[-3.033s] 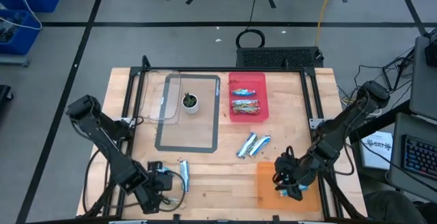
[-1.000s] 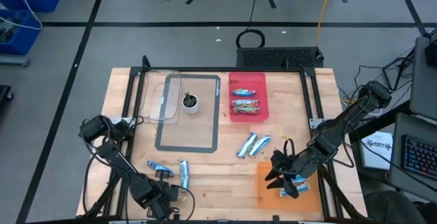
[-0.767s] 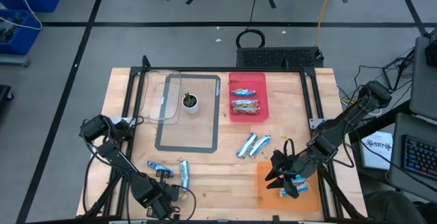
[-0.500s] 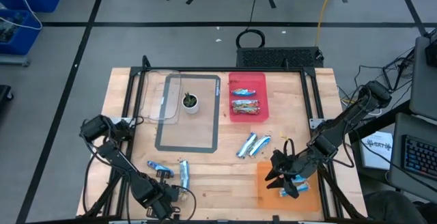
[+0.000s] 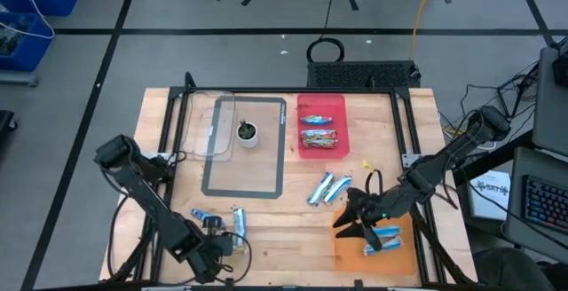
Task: Pick and place Granola Bars by type
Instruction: Put the orange granola bar into the orange bin
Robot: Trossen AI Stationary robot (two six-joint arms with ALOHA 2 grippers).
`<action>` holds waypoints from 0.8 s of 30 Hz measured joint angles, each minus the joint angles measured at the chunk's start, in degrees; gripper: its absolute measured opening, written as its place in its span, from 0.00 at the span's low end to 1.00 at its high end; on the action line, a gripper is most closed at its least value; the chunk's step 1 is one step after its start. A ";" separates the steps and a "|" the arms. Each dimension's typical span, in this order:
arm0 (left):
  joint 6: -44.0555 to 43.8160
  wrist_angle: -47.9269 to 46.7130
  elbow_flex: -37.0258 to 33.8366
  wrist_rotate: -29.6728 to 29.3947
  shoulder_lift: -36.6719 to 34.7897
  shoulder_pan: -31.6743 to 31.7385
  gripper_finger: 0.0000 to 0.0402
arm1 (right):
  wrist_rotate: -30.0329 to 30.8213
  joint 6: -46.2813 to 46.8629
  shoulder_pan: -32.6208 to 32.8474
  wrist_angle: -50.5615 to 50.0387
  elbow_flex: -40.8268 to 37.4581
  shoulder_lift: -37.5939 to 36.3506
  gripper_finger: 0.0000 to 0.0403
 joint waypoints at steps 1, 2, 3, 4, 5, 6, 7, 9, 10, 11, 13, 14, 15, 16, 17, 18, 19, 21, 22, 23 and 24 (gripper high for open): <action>-0.43 0.27 0.07 -0.82 -0.86 0.47 0.10 | 0.05 -1.51 -0.58 1.70 0.00 -0.30 0.35; -0.80 0.45 0.07 -1.96 -1.62 0.98 0.10 | 0.19 -3.24 -1.08 3.64 0.00 -0.52 0.35; -1.03 0.57 0.05 -3.51 -2.39 1.47 0.09 | 0.23 -5.36 -1.66 5.37 0.00 -0.75 0.35; -1.24 1.02 0.01 -5.04 -3.35 2.08 0.09 | 0.32 -7.94 -2.19 7.26 0.00 -1.02 0.35; -1.27 1.91 0.01 -6.71 -4.35 2.77 0.09 | 0.32 -10.65 -2.63 9.20 0.00 -1.26 0.35; -1.25 3.05 0.05 -8.42 -5.18 3.59 0.09 | 0.34 -13.53 -3.08 11.24 0.00 -1.46 0.35; -1.25 4.05 0.09 -10.05 -5.86 4.31 0.09 | 0.34 -16.37 -3.51 13.35 0.00 -1.62 0.35; -0.55 5.51 0.08 -13.31 -7.16 5.92 0.09 | 0.37 -22.27 -4.41 17.66 0.00 -1.95 0.35; 0.25 6.74 0.07 -14.95 -7.83 6.80 0.09 | 0.39 -24.70 -4.88 19.46 0.01 -2.09 0.35; 1.21 8.73 0.07 -16.79 -8.43 7.69 0.09 | 0.41 -26.99 -5.45 21.32 0.02 -2.22 0.35; 3.61 12.50 0.10 -20.32 -9.40 9.36 0.09 | 0.45 -31.01 -6.59 24.71 0.02 -2.31 0.35; 5.26 14.33 0.10 -21.60 -9.81 10.16 0.09 | 0.43 -32.32 -7.21 26.33 0.02 -2.31 0.35; 7.12 16.81 0.10 -22.48 -10.10 10.96 0.09 | 0.29 -33.24 -7.73 27.84 0.02 -2.31 0.35; 8.90 19.57 0.10 -23.14 -10.34 11.78 0.09 | 0.25 -34.36 -8.14 29.31 0.02 -2.31 0.35; 10.62 22.20 0.12 -23.85 -10.43 12.60 0.08 | 0.26 -35.36 -8.48 30.59 0.02 -2.31 0.35; 12.41 24.49 0.12 -24.20 -10.43 13.34 0.08 | 0.29 -36.24 -8.78 31.63 0.02 -2.31 0.36; 14.52 27.17 0.12 -24.22 -10.38 14.14 0.08 | 0.28 -37.02 -9.13 32.37 0.02 -2.31 0.36; 18.08 31.81 0.10 -24.22 -10.33 15.48 0.08 | 0.23 -37.88 -9.76 33.43 0.02 -2.31 0.38; 19.50 33.83 0.12 -24.22 -10.34 16.11 0.08 | 0.24 -38.17 -10.02 33.84 0.02 -2.31 0.40; 20.74 35.67 0.12 -24.24 -10.37 16.73 0.08 | 0.24 -38.65 -10.26 34.22 0.02 -2.31 0.41; 21.80 37.06 0.12 -24.24 -10.38 17.40 0.08 | 0.28 -39.03 -10.39 34.64 0.02 -2.31 0.43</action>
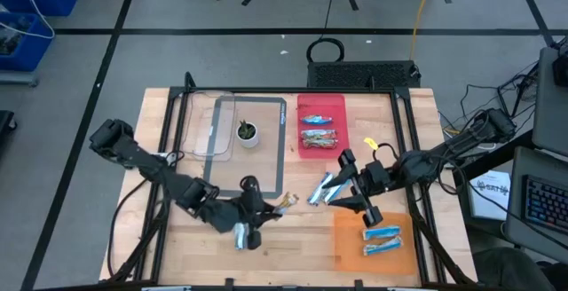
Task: Pick and place Granola Bars by type
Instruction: Put the orange granola bar into the orange bin
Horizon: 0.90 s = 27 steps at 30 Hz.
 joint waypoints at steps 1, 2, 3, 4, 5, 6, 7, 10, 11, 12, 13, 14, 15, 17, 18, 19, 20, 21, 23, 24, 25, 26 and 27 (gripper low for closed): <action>1.03 1.27 0.00 -0.01 0.00 0.67 0.08 | 0.02 -0.13 -0.17 0.13 0.00 -0.02 0.44; 2.24 2.80 0.00 -0.01 0.02 1.32 0.08 | 0.01 -0.16 -0.44 0.16 0.00 -0.03 0.46; 3.49 4.51 0.00 -0.10 0.02 1.96 0.08 | -0.03 -0.16 -0.66 0.15 0.00 -0.04 0.48; 4.67 6.10 0.00 -0.20 0.02 2.56 0.08 | -0.03 -0.16 -0.91 0.13 0.00 -0.03 0.49; 5.99 7.94 0.00 -0.24 0.00 3.12 0.08 | -0.04 -0.16 -1.20 0.12 0.00 -0.03 0.51; 7.17 9.51 0.00 -0.17 0.00 3.63 0.08 | -0.02 -0.16 -1.53 0.23 0.00 -0.02 0.53; 8.23 10.82 0.00 -0.04 0.00 4.17 0.08 | 0.00 -0.16 -1.85 0.50 0.00 -0.02 0.54; 11.34 14.02 0.00 0.91 0.00 5.56 0.08 | 0.16 0.47 -3.14 1.01 0.00 -0.04 0.57; 12.59 14.97 0.00 0.98 0.00 5.98 0.08 | 0.15 0.71 -3.56 1.01 0.00 -0.04 0.58; 13.90 16.00 0.00 0.97 0.00 6.32 0.08 | 0.15 0.78 -3.91 1.01 0.01 -0.04 0.58; 15.22 17.25 0.00 0.99 0.00 6.64 0.07 | 0.18 0.81 -4.23 1.01 0.00 -0.04 0.59; 16.26 18.57 0.00 0.96 0.00 6.95 0.07 | 0.31 0.90 -4.54 1.05 0.00 -0.04 0.59; 17.25 19.71 0.00 1.01 0.00 7.24 0.07 | 0.69 0.93 -4.86 1.10 0.00 -0.04 0.59; 17.92 20.98 0.01 1.56 0.00 8.03 0.07 | 1.18 0.93 -5.28 1.08 0.00 -0.04 0.59; 17.91 20.99 0.02 1.64 0.00 8.36 0.07 | 1.21 0.93 -5.50 1.08 0.00 -0.04 0.59; 17.89 20.96 0.02 1.73 0.00 8.67 0.07 | 1.21 0.96 -5.73 1.08 0.00 -0.04 0.59; 17.92 20.96 0.02 1.78 0.00 8.98 0.07 | 1.22 0.96 -5.92 1.05 0.01 -0.04 0.59; 18.07 20.98 0.02 1.94 0.00 9.25 0.07 | 1.26 0.96 -6.15 0.96 0.00 0.05 0.59; 18.30 21.15 0.02 2.58 0.00 9.60 0.07 | 1.42 1.81 -6.98 0.96 0.00 0.62 0.59; 18.29 21.08 0.02 2.95 0.00 9.68 0.07 | 1.36 2.49 -7.45 0.82 0.00 0.96 0.59; 18.30 20.96 0.02 3.14 0.00 9.75 0.07 | 1.32 3.32 -7.92 0.84 0.00 1.35 0.59; 18.30 20.87 0.02 3.17 0.00 9.77 0.07 | 1.27 3.80 -8.31 0.86 0.00 1.66 0.59; 18.30 20.85 0.01 3.24 0.00 9.77 0.07 | 1.28 4.09 -8.59 1.02 0.00 1.89 0.59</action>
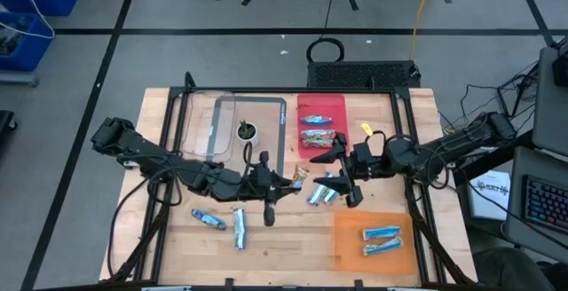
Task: Pick and place Granola Bars by type
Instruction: Put the orange granola bar into the orange bin
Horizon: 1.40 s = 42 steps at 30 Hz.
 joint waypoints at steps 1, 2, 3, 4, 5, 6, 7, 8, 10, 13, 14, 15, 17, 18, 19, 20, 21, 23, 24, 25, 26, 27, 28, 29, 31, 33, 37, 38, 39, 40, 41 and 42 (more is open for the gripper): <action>0.02 0.02 0.01 0.04 0.00 0.00 0.07 | 0.00 0.07 -0.15 0.42 0.00 0.23 0.59; 0.23 0.04 0.01 0.03 0.00 0.03 0.07 | -0.02 0.06 -0.33 0.75 0.00 0.40 0.59; 0.59 0.03 0.01 0.03 0.00 0.04 0.07 | -0.08 0.08 -0.49 0.85 0.00 0.43 0.59; 0.75 0.02 0.01 0.04 0.00 0.04 0.07 | -0.21 0.09 -0.67 0.89 0.00 0.43 0.59; 0.87 0.02 0.01 0.02 0.00 0.04 0.07 | -0.21 0.19 -0.88 0.97 0.00 0.43 0.59; 0.87 0.02 0.01 0.04 0.00 0.04 0.07 | -0.28 0.38 -1.14 1.07 0.00 0.50 0.59; 0.94 0.02 0.01 0.03 0.00 0.04 0.07 | -0.37 0.74 -1.43 1.27 0.05 0.88 0.59; 1.04 0.03 0.01 0.03 0.00 0.04 0.07 | -1.14 1.07 -1.74 1.20 0.33 1.39 0.59; 1.05 0.02 0.01 0.04 0.00 0.04 0.07 | -2.72 1.92 -1.91 0.81 1.20 2.74 0.59; 1.36 0.02 0.01 0.01 0.00 0.04 0.07 | -3.95 1.38 -1.84 0.69 3.84 5.40 0.59; 1.46 0.02 0.01 0.01 0.00 0.04 0.07 | -4.78 0.66 -1.84 0.57 4.70 6.25 0.59; 1.45 -0.04 0.01 0.01 0.00 0.04 0.07 | -4.83 0.36 -1.84 0.35 5.63 7.01 0.59; 1.35 -0.07 0.01 0.00 0.00 0.04 0.07 | -4.82 0.15 -1.88 -0.57 6.99 8.17 0.59; 1.27 -0.07 0.01 -0.01 0.00 0.04 0.07 | -4.84 0.05 -1.94 -0.84 7.52 8.58 0.59; 1.25 -0.07 0.01 -0.01 0.00 0.04 0.07 | -4.82 0.00 -1.95 -0.81 7.94 8.98 0.59; 1.25 -0.05 0.01 -0.01 0.00 0.04 0.07 | -4.82 -0.05 -1.97 -0.60 8.19 9.30 0.59; 1.25 -0.05 0.01 -0.03 0.00 0.04 0.07 | -4.82 -0.16 -1.97 -0.64 8.33 9.48 0.59; 1.14 0.00 0.01 -0.16 0.00 0.04 0.07 | -4.71 -0.15 -1.97 -1.51 8.46 9.55 0.58; 1.14 0.01 0.01 -0.16 0.00 0.04 0.07 | -4.64 0.08 -1.97 -2.03 8.48 9.57 0.56; 1.10 0.02 0.01 -0.16 0.00 0.04 0.07 | -4.55 0.43 -1.97 -2.45 8.48 9.55 0.54; 1.05 0.04 0.01 -0.16 0.00 0.04 0.07 | -4.54 0.56 -1.97 -2.80 8.50 9.55 0.52; 1.04 0.06 0.01 -0.16 0.00 0.04 0.07 | -4.54 0.57 -1.97 -3.17 8.50 9.55 0.48; 1.03 0.06 0.01 -0.16 0.00 0.04 0.07 | -4.55 0.56 -1.97 -3.46 8.50 9.55 0.44; 0.98 0.08 0.01 -0.16 0.00 0.04 0.07 | -4.58 0.59 -1.97 -3.68 8.50 9.55 0.40; 0.71 0.08 0.01 -0.16 0.00 0.04 0.07 | -4.58 0.67 -1.97 -3.86 8.50 9.55 0.31; 0.40 0.10 0.01 -0.14 0.00 0.04 0.07 | -4.62 0.71 -1.97 -3.86 8.50 9.55 0.20; -0.96 0.16 0.01 -0.14 0.00 0.08 0.09 | -4.93 2.63 -1.97 -3.84 8.50 9.55 0.04; -0.96 0.31 0.01 -0.14 0.00 0.11 0.10 | -4.90 2.66 -1.97 -3.81 8.50 9.55 0.03; -0.96 0.49 0.01 -0.14 0.00 0.11 0.11 | -4.84 2.68 -1.95 -3.79 8.50 9.55 0.04; -0.84 0.79 0.01 -0.14 0.00 0.11 0.13 | -4.82 2.78 -1.95 -3.72 8.50 9.54 0.04; -0.69 1.08 0.01 -0.16 0.00 0.11 0.14 | -4.82 3.14 -1.95 -3.68 8.50 9.52 0.04; -0.37 1.28 0.01 -0.20 0.00 0.11 0.16 | -4.82 3.59 -1.95 -3.66 8.52 9.52 0.04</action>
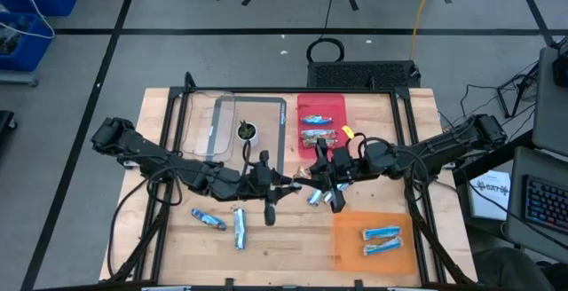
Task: Pick and place Granola Bars by type
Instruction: Put the orange granola bar into the orange bin
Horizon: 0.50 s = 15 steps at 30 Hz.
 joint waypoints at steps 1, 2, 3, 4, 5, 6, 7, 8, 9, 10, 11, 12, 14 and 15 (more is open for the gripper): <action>0.40 0.12 0.00 -0.18 0.00 0.00 0.18 | -0.02 0.13 0.00 0.00 0.00 -0.02 0.03; 0.91 0.21 0.00 -0.33 0.00 -0.01 0.19 | -0.06 0.14 0.00 -0.06 0.00 -0.02 0.02; 1.59 0.23 0.00 -0.41 0.00 -0.02 0.21 | -0.40 0.13 0.00 -0.15 0.00 -0.07 0.02; 2.07 0.22 0.00 -0.41 0.00 -0.03 0.23 | -1.57 0.12 0.00 -0.34 0.00 -0.20 0.02; 2.16 0.20 0.00 -0.40 0.00 -0.16 0.25 | -2.95 0.14 0.00 -0.56 0.00 -0.32 0.02; 2.10 0.23 0.00 -0.42 0.00 -0.29 0.28 | -4.07 0.41 0.00 -0.87 0.00 -0.48 0.02; 1.92 0.23 0.00 -0.42 0.00 -0.43 0.30 | -4.53 1.08 0.17 -1.49 0.00 -0.79 0.02; 1.56 0.18 0.00 -0.42 0.00 -0.46 0.33 | -4.71 1.67 0.40 -2.72 0.00 -1.32 0.02; 1.35 0.14 0.00 -0.39 0.00 -0.57 0.35 | -5.30 1.96 0.60 -4.34 0.00 -1.95 0.01; 1.01 -0.01 0.00 -0.39 0.00 -0.81 0.38 | -5.86 2.06 0.66 -5.87 0.00 -2.62 0.01; 1.00 -0.11 0.00 -0.39 0.00 -1.03 0.41 | -5.96 2.18 0.86 -7.47 0.00 -3.37 0.01; 1.10 -0.14 0.00 -0.39 0.00 -1.31 0.43 | -5.97 2.56 1.16 -9.57 0.00 -4.27 0.01; 1.44 -0.28 0.00 -0.40 0.00 -1.98 0.48 | -5.95 4.05 1.73 -13.47 -0.02 -6.13 0.01; 1.44 -0.29 0.00 -0.39 0.00 -2.31 0.51 | -5.95 4.93 2.09 -15.12 -0.02 -7.08 0.01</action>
